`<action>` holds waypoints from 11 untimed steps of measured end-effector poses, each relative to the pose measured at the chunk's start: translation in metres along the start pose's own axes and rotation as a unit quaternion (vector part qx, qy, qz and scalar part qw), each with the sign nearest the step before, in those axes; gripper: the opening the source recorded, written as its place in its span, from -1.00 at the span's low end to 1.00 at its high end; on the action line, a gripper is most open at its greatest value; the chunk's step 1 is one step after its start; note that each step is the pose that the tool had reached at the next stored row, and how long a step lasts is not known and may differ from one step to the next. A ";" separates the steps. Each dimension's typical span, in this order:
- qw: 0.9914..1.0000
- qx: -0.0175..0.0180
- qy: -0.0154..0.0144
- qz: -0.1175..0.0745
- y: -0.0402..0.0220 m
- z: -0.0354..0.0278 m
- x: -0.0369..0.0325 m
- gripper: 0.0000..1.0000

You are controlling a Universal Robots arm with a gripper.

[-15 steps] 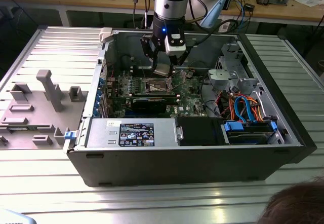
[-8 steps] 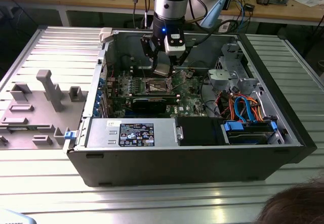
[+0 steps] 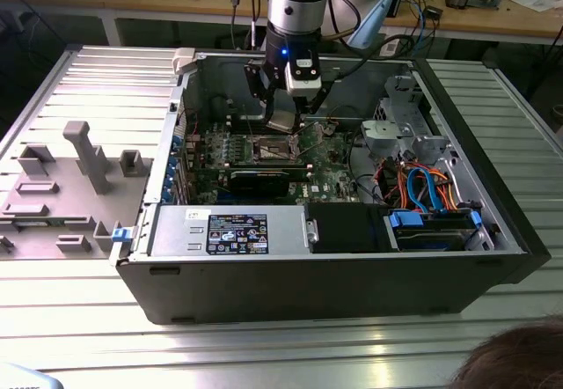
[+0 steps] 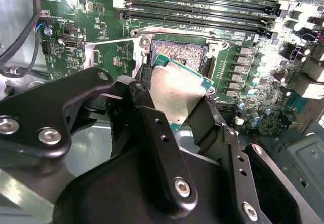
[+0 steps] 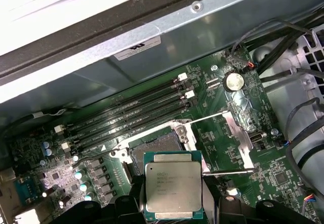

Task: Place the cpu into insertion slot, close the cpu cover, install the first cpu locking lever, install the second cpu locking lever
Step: 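Place the cpu into insertion slot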

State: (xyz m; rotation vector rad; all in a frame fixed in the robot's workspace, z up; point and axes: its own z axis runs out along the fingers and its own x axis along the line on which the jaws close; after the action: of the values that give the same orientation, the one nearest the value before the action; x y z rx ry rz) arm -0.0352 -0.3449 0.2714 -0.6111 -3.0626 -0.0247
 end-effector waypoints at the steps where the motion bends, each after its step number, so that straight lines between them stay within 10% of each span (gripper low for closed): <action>1: 1.000 0.000 0.000 0.001 0.0000 0.0000 0.0000 0.08; 11: 1.000 0.000 0.000 0.011 0.0000 0.0001 0.0000 0.08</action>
State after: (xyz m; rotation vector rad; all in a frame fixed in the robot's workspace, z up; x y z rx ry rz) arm -0.0352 -0.3449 0.2713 -0.6461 -3.0556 -0.0251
